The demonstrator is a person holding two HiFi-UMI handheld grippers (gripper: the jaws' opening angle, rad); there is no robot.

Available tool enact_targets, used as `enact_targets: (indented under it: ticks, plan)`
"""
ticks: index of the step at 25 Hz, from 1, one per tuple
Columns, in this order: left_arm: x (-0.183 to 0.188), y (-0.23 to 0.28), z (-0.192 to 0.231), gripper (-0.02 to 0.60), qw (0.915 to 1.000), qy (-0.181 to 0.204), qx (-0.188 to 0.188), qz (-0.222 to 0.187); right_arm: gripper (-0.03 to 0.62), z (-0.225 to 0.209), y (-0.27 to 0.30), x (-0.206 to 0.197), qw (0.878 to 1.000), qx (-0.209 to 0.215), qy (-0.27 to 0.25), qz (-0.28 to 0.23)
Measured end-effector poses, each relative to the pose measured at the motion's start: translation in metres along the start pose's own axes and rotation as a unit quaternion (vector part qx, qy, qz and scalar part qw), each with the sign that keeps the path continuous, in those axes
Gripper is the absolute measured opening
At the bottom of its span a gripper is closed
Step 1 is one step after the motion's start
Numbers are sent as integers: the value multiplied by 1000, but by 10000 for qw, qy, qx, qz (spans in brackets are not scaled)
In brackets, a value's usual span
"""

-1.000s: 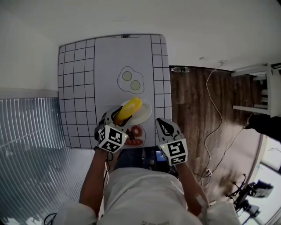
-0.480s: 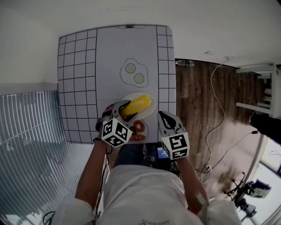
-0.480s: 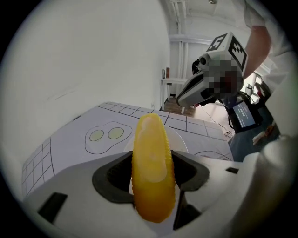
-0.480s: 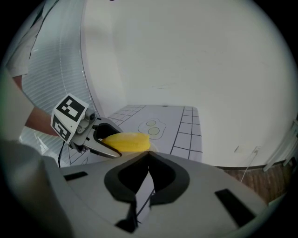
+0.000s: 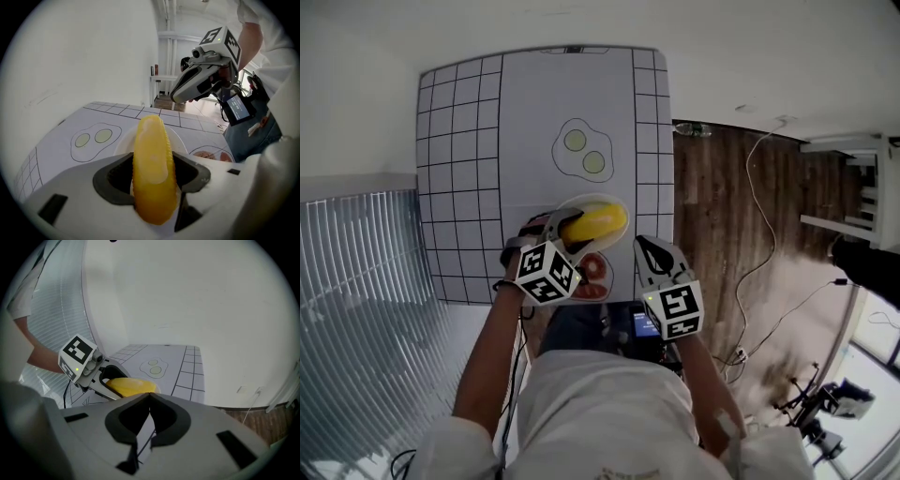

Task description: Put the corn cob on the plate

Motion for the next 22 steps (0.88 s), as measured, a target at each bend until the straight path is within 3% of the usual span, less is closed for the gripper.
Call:
enact_targets:
  ticks: [4, 22]
  plan:
    - [-3, 3, -3, 244, 9999, 113, 3, 106, 6, 2, 0, -1, 10000, 9, 14, 39]
    - [-1, 7, -2, 245, 9995, -44, 155, 274, 6, 2, -2, 3, 9999, 125, -73, -18]
Point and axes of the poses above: the fingertips, and each gripper's own axes: y forward along the fingers, z to its left, x out of its top, the point moved 5 cm from there along -y, backward along the fingers, and after that the axes turned 4 degrees about -x, right-handed, at the moved point
